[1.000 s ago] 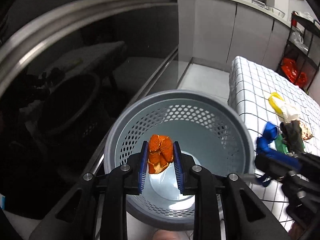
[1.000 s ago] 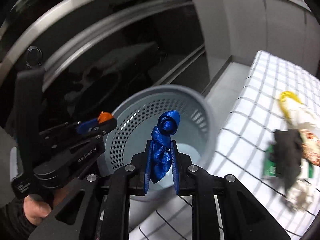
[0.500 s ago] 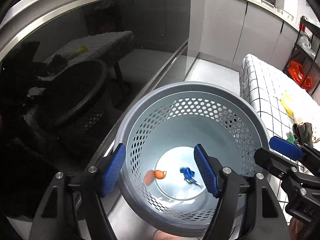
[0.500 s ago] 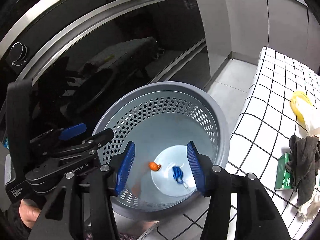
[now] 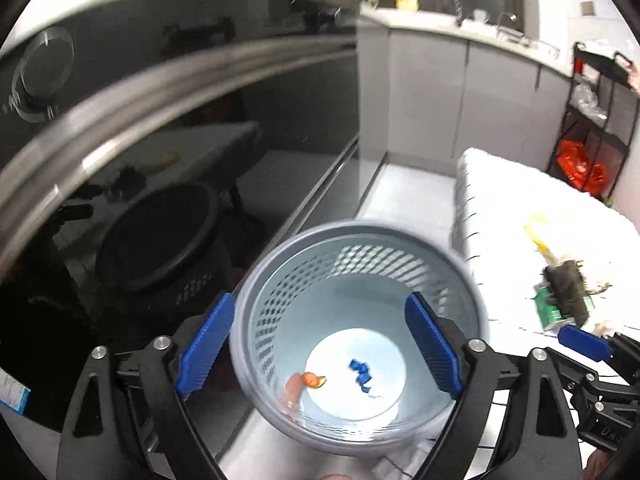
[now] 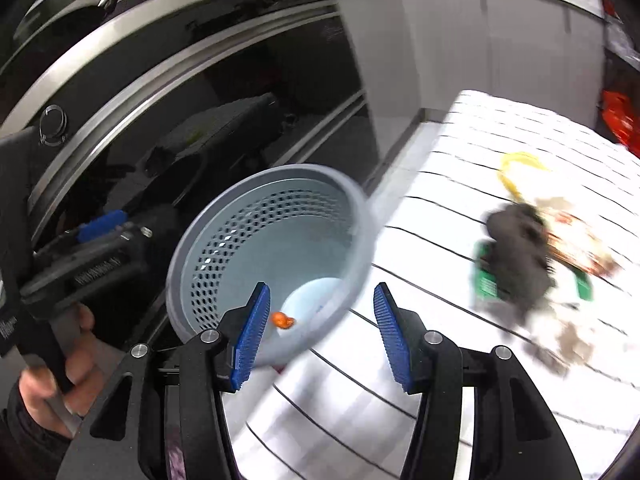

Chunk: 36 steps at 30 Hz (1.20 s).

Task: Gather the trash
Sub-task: 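Carry both balloons over the grey basket and open both tools, then move the right tool to the clear plastic cup and grasp it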

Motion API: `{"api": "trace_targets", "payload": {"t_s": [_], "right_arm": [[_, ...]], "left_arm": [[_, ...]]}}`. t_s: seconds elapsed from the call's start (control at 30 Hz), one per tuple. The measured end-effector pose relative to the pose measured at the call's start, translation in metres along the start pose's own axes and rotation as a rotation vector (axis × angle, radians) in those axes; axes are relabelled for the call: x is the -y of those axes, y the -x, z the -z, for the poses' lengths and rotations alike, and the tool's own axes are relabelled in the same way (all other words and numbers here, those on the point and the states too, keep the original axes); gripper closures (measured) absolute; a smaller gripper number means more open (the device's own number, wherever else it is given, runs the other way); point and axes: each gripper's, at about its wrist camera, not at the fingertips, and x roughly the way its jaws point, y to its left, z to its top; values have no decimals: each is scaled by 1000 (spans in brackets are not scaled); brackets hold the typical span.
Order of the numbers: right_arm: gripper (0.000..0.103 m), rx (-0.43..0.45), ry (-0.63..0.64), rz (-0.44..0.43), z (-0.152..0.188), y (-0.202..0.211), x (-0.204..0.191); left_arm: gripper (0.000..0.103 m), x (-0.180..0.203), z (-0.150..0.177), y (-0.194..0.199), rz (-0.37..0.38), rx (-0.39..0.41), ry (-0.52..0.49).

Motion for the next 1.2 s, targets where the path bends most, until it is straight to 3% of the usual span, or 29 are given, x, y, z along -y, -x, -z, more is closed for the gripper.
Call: {"api": "trace_targets", "payload": {"t_s": [0.17, 0.37, 0.57, 0.83, 1.2], "right_arm": [[50, 61, -43, 98, 23, 54, 39], [44, 134, -98, 209, 40, 113, 91], [41, 181, -150, 309, 53, 146, 142], [37, 144, -224, 335, 54, 134, 196], [30, 62, -228, 362, 26, 81, 225]], "left_arm": [[10, 35, -3, 37, 83, 57, -21], [6, 88, 5, 56, 193, 60, -72], [6, 137, 12, 58, 238, 64, -112], [6, 185, 5, 31, 231, 53, -155], [6, 212, 13, -20, 179, -10, -199]]}}
